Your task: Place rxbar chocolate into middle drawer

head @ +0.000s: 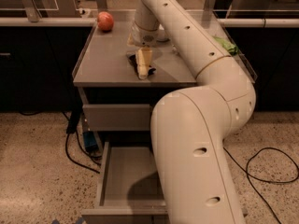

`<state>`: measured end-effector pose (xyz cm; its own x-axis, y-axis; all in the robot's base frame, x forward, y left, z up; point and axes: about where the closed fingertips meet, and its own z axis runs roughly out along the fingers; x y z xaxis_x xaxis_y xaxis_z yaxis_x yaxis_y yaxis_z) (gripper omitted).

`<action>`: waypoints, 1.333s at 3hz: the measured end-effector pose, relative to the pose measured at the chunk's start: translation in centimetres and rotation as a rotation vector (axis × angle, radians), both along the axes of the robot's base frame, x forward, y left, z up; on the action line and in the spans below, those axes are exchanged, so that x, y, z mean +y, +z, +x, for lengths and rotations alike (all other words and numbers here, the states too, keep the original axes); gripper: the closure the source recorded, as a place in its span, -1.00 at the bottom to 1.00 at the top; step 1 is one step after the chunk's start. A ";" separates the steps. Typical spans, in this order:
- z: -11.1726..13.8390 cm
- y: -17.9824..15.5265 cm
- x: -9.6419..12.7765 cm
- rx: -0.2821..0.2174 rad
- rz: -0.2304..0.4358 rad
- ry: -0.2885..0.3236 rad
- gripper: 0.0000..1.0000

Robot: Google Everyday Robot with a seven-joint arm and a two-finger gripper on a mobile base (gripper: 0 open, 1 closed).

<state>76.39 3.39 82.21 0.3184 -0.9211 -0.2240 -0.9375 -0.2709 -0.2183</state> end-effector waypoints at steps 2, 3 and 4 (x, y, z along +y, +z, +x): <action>0.0 0.0 0.0 0.000 0.000 0.000 0.25; 0.0 0.0 0.0 0.000 0.000 0.000 0.75; 0.0 0.0 0.0 0.000 0.000 0.000 1.00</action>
Offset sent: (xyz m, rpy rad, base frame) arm 0.0000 0.0000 0.0000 0.0000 0.0000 0.0000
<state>76.40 3.40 82.20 0.3184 -0.9211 -0.2241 -0.9375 -0.2709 -0.2184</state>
